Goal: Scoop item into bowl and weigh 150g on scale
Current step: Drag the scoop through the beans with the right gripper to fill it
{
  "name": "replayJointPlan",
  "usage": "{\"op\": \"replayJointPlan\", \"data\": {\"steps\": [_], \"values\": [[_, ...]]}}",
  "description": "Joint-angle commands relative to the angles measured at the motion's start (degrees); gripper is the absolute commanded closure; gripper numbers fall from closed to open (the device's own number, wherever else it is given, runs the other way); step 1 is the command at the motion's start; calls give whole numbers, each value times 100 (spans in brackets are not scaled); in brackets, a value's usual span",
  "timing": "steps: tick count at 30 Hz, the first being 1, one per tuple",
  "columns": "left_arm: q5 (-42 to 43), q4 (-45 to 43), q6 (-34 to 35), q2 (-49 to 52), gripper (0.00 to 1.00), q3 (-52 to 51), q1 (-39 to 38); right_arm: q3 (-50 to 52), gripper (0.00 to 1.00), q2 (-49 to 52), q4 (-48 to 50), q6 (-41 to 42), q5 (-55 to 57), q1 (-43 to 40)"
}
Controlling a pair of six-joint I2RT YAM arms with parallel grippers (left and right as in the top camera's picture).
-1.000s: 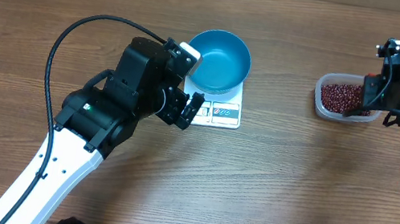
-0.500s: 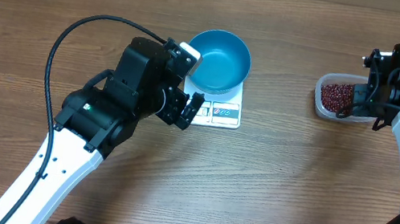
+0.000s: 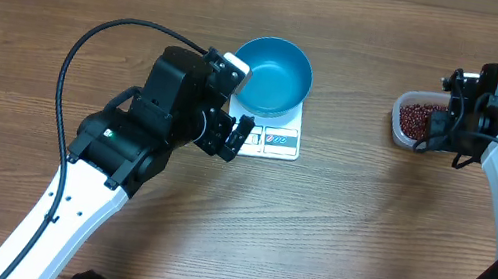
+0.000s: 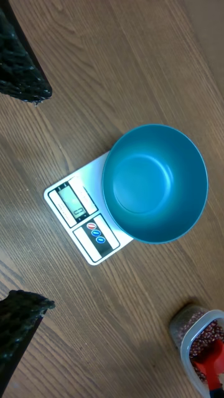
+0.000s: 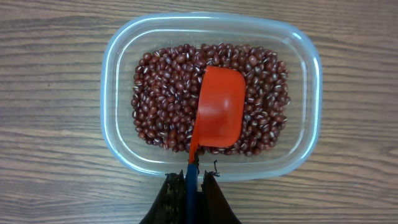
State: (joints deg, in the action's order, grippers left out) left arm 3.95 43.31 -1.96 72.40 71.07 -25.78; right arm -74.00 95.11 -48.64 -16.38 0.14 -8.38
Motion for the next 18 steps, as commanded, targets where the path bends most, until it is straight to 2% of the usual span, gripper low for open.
{"op": "replayJointPlan", "data": {"steps": [1, 8, 12, 18], "values": [[55, -4, -105, 35, 0, -59, 15, 133, 96, 157, -48, 422, -269, 11], [57, -4, -105, 35, 0, -59, 15, 133, 96, 160, -46, 551, -946, -68], [55, -4, -105, 35, 0, -59, 15, 133, 96, 216, -39, 861, -1027, -114], [55, -4, -105, 35, 0, -59, 15, 133, 96, 345, -42, 898, -1320, -114]]}}
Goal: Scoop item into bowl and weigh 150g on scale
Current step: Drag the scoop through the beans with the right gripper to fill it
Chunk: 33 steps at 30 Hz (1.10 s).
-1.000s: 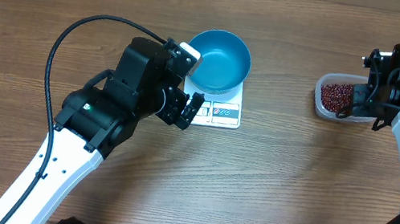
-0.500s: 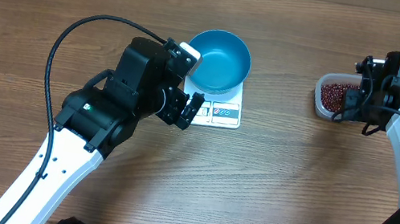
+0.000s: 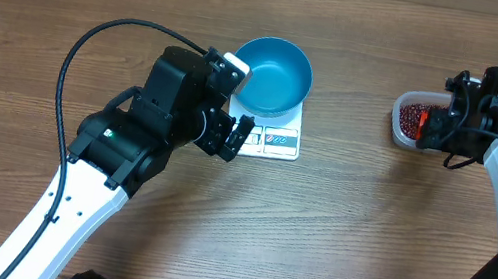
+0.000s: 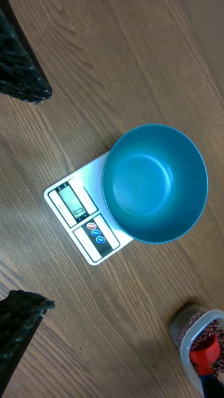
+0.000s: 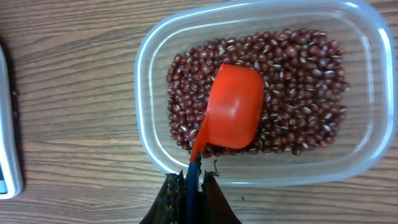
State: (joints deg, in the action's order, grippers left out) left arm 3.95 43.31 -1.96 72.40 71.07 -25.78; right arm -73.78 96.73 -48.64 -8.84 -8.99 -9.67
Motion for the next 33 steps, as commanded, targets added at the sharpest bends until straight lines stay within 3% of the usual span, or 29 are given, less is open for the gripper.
{"op": "replayJointPlan", "data": {"steps": [1, 9, 20, 33], "values": [[55, -4, -105, 35, 0, -59, 15, 111, 96, 184, -22, 192, -420, 2], [55, -4, -105, 35, 0, -59, 15, 111, 96, 184, -2, 461, -496, -297], [55, -4, -105, 35, 0, -59, 15, 144, 96, 479, -133, 457, -1759, -1016], [57, -4, -105, 35, 0, -59, 15, 144, 96, 564, -258, 505, -2013, -1384]]}}
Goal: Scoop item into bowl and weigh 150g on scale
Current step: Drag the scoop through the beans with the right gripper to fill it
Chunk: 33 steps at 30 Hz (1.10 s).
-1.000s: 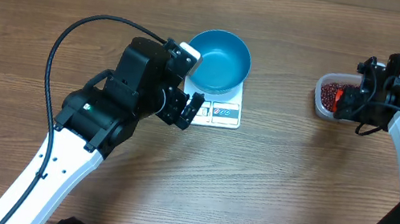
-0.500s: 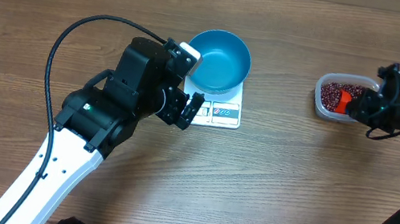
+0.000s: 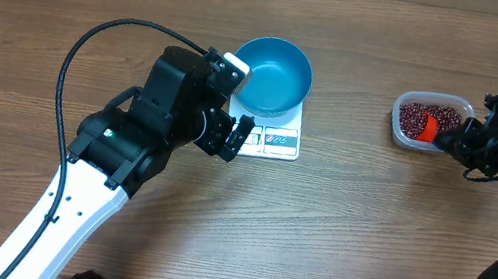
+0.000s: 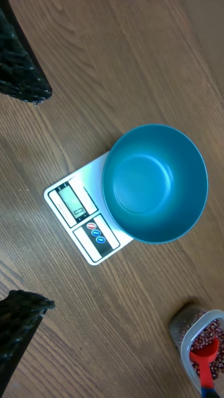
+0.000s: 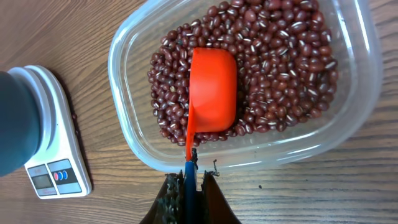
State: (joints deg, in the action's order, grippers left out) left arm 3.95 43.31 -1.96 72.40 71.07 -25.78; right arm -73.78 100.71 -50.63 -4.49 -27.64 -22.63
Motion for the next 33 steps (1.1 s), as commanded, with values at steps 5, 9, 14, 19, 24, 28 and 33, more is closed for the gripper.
{"op": "replayJointPlan", "data": {"steps": [5, 9, 14, 19, 24, 28, 33], "values": [[57, -4, -105, 35, 0, -59, 15, 144, 96, 166, 17, 195, -365, -229], [55, -4, -105, 35, 0, -59, 15, 144, 96, 186, 17, 195, -702, -352], [55, -4, -105, 35, 0, -59, 15, 144, 96, 225, 22, 197, -872, -380], [57, -4, -105, 35, 0, -59, 15, 144, 96, 225, 44, 284, -914, -380], [57, -4, -105, 35, 0, -59, 15, 146, 96, 225, 131, 315, -1189, -380], [55, -4, -105, 35, 0, -59, 15, 144, 96, 225, 258, 435, -1266, -398], [55, -4, -105, 35, 0, -59, 15, 144, 96, 225, 289, 431, -1567, -588]]}}
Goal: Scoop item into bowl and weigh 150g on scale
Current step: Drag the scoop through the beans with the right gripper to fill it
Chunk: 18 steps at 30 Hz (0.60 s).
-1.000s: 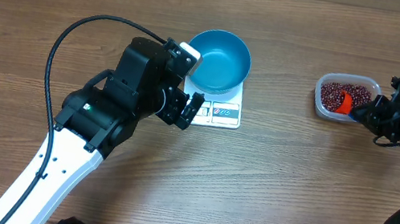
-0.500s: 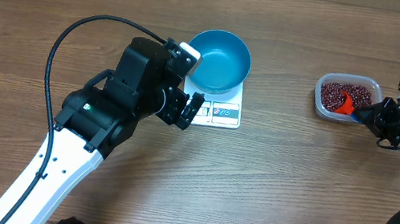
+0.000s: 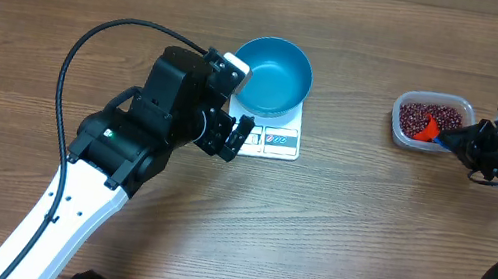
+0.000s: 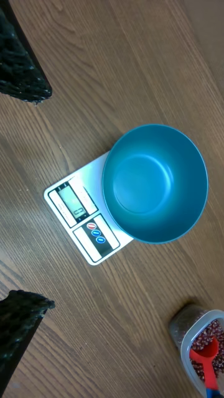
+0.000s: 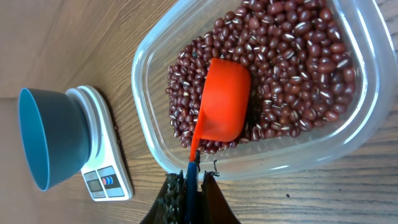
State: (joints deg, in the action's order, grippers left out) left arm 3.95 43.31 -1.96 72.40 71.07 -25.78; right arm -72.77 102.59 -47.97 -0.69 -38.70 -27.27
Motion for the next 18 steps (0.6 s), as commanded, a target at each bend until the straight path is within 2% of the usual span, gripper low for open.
{"op": "replayJointPlan", "data": {"steps": [1, 18], "values": [[55, -4, -105, 35, 1, -59, 15, 44, 96, 37, 17, 50, -520, -181], [55, -4, -105, 35, 0, -59, 15, 44, 96, 37, -31, -125, -1394, -728]]}}
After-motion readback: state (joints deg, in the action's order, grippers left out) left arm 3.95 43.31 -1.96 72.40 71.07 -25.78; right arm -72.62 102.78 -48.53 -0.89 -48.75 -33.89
